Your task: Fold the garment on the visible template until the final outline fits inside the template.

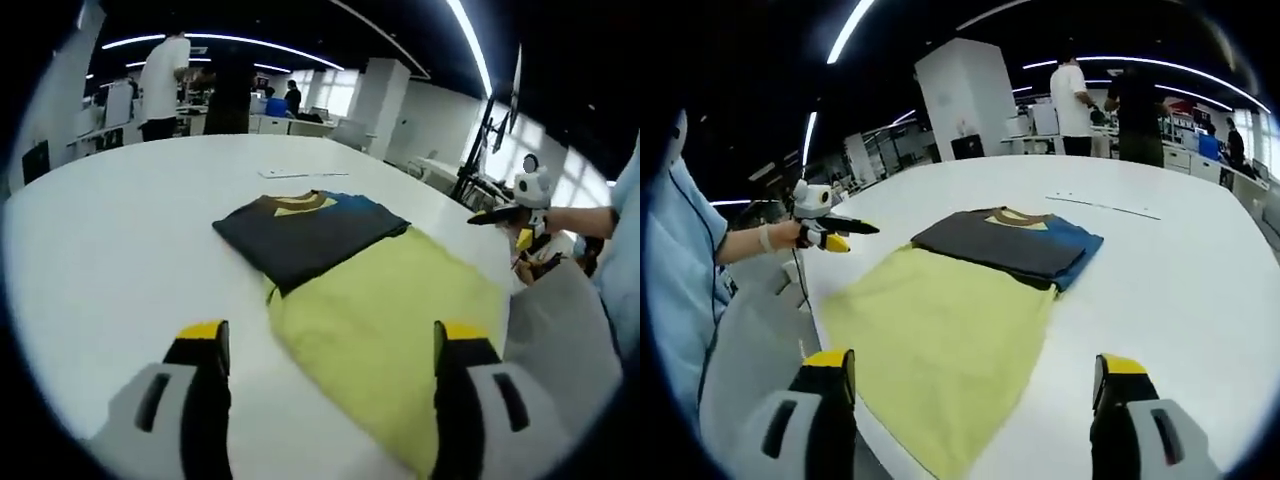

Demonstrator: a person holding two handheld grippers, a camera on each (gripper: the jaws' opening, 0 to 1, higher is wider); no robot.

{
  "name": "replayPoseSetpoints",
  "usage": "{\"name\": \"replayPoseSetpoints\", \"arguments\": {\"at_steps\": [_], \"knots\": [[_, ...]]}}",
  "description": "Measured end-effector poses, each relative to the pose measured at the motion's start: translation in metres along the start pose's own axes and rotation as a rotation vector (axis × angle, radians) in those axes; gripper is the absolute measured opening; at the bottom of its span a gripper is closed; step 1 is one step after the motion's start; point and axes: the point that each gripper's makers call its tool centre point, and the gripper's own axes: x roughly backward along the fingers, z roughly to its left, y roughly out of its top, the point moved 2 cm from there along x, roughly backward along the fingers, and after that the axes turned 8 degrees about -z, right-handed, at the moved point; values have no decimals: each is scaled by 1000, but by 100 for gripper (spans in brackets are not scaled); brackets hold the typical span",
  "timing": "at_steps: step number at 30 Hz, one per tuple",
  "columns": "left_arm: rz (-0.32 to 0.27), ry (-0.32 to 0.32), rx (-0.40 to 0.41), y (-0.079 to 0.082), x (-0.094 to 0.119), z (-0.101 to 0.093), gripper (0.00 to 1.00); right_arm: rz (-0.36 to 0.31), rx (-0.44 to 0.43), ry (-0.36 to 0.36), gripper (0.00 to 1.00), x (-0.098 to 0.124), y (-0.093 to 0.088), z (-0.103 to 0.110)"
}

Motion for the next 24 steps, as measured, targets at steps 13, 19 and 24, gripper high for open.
{"name": "replayPoseSetpoints", "arguments": {"at_steps": [13,19,24], "knots": [[72,-25,9,-36,28,-18,75,86,6,1,99,11,-29,3],[131,-75,32,-54,42,-38,70,174,14,45,91,12,-53,14],[142,-90,59,-62,52,-45,66,226,30,60,83,16,-67,19]]}}
